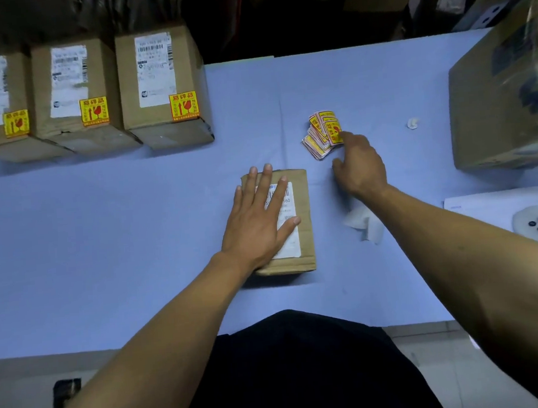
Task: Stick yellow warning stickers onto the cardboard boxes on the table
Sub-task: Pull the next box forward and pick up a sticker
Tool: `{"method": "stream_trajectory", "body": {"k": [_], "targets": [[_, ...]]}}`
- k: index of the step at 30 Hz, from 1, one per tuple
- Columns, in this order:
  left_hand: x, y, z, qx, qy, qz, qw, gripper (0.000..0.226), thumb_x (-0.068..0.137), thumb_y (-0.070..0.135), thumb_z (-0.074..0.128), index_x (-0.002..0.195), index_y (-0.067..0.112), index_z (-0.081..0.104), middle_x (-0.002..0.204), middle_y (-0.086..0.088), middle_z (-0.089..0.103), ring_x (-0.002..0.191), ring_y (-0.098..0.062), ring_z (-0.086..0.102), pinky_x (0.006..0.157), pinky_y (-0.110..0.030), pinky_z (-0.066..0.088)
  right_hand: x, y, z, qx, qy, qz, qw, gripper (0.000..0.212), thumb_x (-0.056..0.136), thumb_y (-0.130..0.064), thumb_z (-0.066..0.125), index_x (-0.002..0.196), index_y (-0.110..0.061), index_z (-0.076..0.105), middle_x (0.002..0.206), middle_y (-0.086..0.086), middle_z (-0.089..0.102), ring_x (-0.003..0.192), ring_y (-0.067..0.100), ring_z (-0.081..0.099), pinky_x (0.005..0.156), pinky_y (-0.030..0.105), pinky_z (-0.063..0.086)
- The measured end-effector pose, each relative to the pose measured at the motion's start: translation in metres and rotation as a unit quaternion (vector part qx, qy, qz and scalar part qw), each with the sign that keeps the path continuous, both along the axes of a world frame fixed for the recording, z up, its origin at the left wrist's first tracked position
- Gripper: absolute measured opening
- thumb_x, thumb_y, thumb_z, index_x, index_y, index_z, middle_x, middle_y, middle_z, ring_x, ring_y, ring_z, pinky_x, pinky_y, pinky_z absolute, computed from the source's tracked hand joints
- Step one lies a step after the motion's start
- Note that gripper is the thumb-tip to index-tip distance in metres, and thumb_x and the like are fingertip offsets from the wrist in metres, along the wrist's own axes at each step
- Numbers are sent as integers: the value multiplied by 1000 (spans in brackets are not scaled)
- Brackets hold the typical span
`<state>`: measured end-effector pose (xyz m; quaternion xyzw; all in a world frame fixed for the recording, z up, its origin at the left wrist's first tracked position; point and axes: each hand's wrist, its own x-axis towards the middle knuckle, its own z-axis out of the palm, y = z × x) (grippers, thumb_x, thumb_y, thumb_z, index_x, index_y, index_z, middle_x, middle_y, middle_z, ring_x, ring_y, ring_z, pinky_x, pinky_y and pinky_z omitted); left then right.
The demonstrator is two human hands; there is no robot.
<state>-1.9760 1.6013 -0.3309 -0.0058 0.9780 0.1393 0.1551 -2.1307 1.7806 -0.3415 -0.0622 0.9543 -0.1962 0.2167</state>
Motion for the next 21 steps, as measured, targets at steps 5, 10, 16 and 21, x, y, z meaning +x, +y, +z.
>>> {"method": "stream_trajectory", "body": {"k": [5,10,16,21], "targets": [[-2,-1,-2,-6,-7,-4,1000,77,94,64,18,158,23,7,166,-6,-8,152,-27,-11,121,-45,-1,-12,-9,-14,-6,29,-19,999,51,95,-14,47,146,-14,41,134,19,50,118,42,51,88,47,46],[-3,-1,-5,-14,2,-5,1000,77,95,62,23,157,21,9,166,-8,-2,153,-29,-6,121,-47,2,-19,-11,-16,41,63,-10,997,38,99,-13,44,135,-14,53,124,19,56,112,42,54,79,45,47],[-2,0,-5,-17,0,-6,1000,76,95,63,23,158,22,8,166,-7,-3,153,-29,-8,120,-46,0,-10,-3,-20,47,122,-5,991,27,101,-18,42,119,-11,62,117,14,61,105,38,56,69,42,47],[-1,1,-1,-17,-12,1,1000,77,94,65,18,158,25,4,166,-4,-9,152,-26,-13,120,-45,-2,-3,3,-14,80,159,0,984,27,101,-19,44,107,-9,68,110,11,64,102,36,54,62,36,38]]}}
